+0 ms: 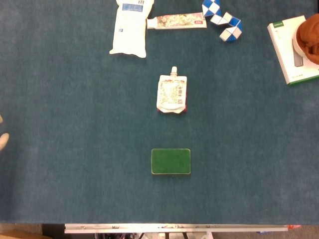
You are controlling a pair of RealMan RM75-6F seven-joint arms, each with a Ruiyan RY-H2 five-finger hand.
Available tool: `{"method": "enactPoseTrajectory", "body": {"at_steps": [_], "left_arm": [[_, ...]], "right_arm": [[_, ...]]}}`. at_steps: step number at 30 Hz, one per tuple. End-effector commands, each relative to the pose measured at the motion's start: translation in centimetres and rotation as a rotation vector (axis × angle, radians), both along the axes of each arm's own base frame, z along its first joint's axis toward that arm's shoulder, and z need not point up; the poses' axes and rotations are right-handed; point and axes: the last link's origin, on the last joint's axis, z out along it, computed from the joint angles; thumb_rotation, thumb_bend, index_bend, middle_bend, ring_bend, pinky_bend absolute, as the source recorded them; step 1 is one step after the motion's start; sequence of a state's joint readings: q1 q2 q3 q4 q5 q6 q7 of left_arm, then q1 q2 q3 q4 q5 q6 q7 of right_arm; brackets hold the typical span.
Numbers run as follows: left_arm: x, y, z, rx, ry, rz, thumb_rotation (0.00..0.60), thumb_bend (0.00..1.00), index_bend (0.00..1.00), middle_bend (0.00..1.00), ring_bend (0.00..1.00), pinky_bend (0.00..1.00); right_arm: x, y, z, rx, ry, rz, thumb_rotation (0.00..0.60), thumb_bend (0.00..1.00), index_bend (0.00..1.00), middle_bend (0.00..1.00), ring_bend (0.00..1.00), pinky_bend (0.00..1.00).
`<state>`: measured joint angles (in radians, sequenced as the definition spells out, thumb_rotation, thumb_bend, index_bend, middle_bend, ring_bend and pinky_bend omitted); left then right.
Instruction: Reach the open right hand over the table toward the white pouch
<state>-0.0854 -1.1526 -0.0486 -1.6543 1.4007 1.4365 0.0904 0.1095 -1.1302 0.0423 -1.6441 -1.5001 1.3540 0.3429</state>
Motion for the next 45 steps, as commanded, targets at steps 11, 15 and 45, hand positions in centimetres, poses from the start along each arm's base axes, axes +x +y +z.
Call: {"method": "enactPoseTrajectory", "body": {"at_steps": [11, 15, 45], "left_arm": [[-0.2, 0.0, 0.2, 0.004, -0.001, 0.008, 0.600, 0.20, 0.50, 0.47, 0.33, 0.45], [-0.2, 0.0, 0.2, 0.004, 0.003, 0.009, 0.600, 0.20, 0.50, 0.47, 0.33, 0.45], [-0.1, 0.1, 0.4, 0.008, 0.007, 0.012, 0.600, 0.20, 0.50, 0.47, 0.32, 0.45]], "right_arm": [[4.5, -4.1, -5.1, 0.532, -0.742, -0.103, 0.056, 0.00, 0.03, 0.08, 0.00, 0.00], [5.9, -4.5, -5.7, 0.681, -0.873, -0.085, 0.058, 0.00, 0.03, 0.09, 0.00, 0.00], [8.3, -4.8, -5.8, 1.176, -1.103, 0.010, 0.058, 0.00, 0.12, 0.12, 0.00, 0.00]]}}
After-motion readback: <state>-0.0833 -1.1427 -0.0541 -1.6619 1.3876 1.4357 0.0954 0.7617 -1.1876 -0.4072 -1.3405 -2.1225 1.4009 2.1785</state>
